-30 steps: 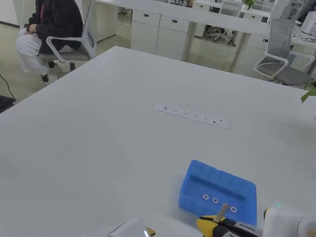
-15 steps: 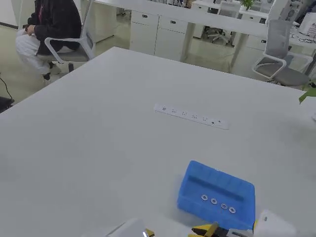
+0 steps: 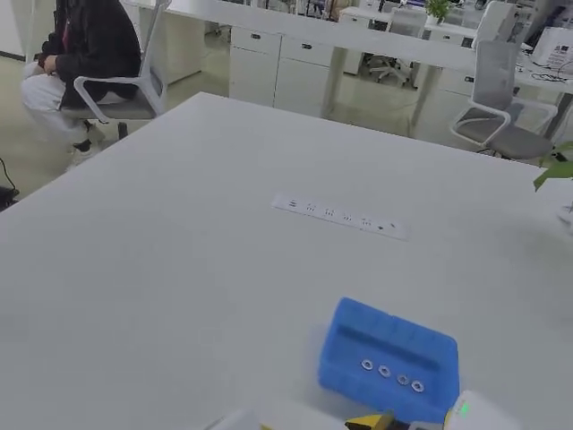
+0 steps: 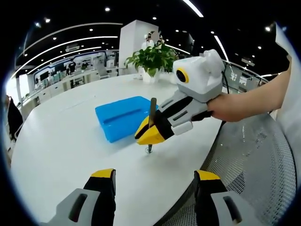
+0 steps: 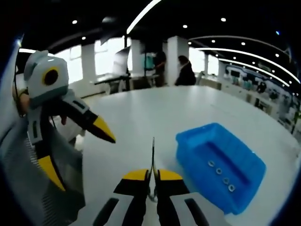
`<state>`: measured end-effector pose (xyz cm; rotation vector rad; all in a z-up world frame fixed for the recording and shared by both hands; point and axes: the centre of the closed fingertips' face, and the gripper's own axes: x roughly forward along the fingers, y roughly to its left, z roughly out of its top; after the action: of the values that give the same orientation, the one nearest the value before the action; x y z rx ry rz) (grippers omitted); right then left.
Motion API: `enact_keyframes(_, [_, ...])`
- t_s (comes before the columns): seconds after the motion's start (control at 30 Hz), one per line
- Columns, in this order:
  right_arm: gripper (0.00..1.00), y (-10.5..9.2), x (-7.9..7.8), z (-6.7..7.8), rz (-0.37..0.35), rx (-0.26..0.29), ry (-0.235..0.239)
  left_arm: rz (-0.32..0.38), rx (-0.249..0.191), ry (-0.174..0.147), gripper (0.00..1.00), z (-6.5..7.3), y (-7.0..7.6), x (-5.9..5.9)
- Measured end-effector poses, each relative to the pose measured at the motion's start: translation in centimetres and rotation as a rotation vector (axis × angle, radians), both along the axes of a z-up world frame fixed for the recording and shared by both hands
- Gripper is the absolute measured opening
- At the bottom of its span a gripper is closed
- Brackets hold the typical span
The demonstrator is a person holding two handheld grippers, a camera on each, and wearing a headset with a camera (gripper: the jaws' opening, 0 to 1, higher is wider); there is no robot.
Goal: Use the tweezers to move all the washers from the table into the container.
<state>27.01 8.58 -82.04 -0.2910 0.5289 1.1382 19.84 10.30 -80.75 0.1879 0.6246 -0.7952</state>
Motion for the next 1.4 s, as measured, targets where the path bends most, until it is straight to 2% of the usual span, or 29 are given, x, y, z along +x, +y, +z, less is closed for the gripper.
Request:
enact_keyframes(0.1, [0.04,0.2,0.3,0.9,-0.008,0.036,0.052,-0.001,0.000,0.001,0.67,0.0,0.0,0.0])
enact_keyframes(0.23, [0.04,0.1,1.4,2.6,-0.002,0.043,0.054,0.001,0.000,-0.005,0.68,0.0,0.1,0.0])
enact_keyframes(0.33, [0.04,0.3,2.6,4.3,-0.008,0.079,0.051,-0.003,-0.002,-0.002,0.68,0.0,0.1,0.0])
enact_keyframes(0.43, [0.04,0.5,4.0,5.7,-0.007,0.090,0.042,0.000,-0.003,-0.004,0.68,0.0,0.1,0.0])
enact_keyframes(0.6, [0.04,0.9,6.4,7.0,-0.021,0.107,0.030,0.006,-0.003,-0.006,0.68,0.0,0.2,0.1])
enact_keyframes(0.67, [0.04,1.0,7.5,7.1,-0.038,0.112,0.029,0.008,-0.005,-0.005,0.67,0.1,0.2,0.1])
enact_keyframes(0.83, [0.04,1.1,9.9,6.4,-0.096,0.130,0.060,0.009,-0.004,-0.005,0.67,0.1,0.2,0.1])
enact_keyframes(1.0, [0.04,1.0,12.3,3.9,-0.163,0.112,0.107,0.015,-0.006,-0.003,0.67,0.1,0.2,0.2])
enact_keyframes(1.03, [0.04,1.0,12.5,3.6,-0.178,0.113,0.131,0.015,-0.005,-0.002,0.67,0.1,0.1,0.2])
enact_keyframes(1.2, [0.04,1.1,13.5,2.4,-0.197,0.116,0.153,0.017,-0.006,0.000,0.67,0.1,0.1,0.2])
enact_keyframes(1.4, [0.04,1.4,13.9,1.2,-0.172,0.073,0.123,0.015,-0.007,0.004,0.67,0.1,0.1,0.2])
